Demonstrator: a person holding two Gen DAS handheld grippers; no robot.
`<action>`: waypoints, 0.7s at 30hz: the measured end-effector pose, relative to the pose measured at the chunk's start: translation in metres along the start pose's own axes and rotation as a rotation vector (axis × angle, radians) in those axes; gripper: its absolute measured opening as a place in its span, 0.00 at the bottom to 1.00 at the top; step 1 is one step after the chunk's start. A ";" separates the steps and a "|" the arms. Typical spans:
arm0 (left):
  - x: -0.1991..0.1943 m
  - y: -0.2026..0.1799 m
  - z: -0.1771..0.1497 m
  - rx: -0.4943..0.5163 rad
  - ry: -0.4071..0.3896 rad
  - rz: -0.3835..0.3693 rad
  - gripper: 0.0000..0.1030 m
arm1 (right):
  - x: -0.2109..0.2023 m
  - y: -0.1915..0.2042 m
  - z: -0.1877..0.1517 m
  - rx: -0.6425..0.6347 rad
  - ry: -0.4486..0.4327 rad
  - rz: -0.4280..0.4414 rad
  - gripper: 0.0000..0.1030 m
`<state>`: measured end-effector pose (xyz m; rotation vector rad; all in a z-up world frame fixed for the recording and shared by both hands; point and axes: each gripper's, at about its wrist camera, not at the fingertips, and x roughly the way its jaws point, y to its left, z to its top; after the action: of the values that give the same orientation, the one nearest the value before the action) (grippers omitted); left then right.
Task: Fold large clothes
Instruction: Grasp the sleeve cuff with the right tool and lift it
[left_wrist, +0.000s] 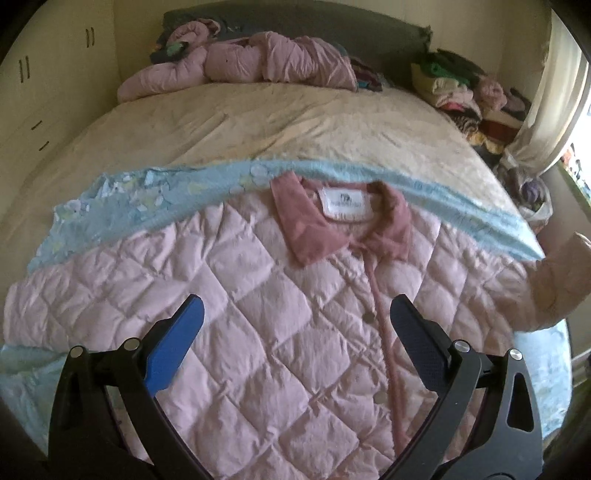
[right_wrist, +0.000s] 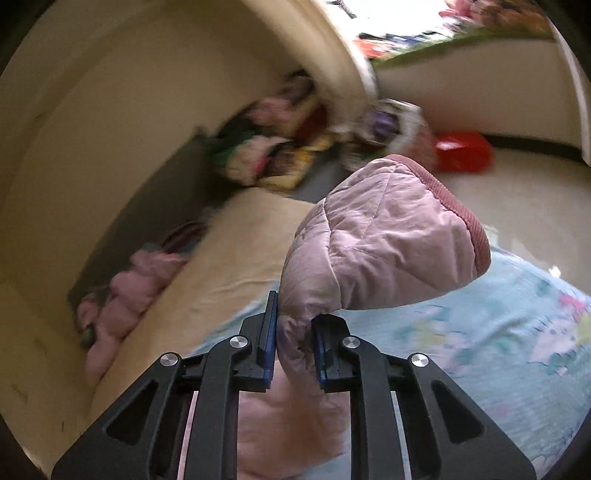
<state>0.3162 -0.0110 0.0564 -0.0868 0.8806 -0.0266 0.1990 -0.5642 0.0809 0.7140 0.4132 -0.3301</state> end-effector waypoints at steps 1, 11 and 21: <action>-0.006 0.004 0.005 -0.005 -0.012 -0.003 0.92 | -0.004 0.020 -0.001 -0.037 -0.002 0.029 0.15; -0.045 0.047 0.019 -0.039 -0.098 -0.029 0.92 | -0.027 0.145 -0.019 -0.220 0.007 0.229 0.15; -0.047 0.076 0.004 -0.048 -0.102 -0.057 0.92 | -0.029 0.231 -0.062 -0.354 0.041 0.318 0.15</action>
<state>0.2887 0.0674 0.0888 -0.1570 0.7763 -0.0537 0.2570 -0.3529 0.1810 0.4303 0.3779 0.0591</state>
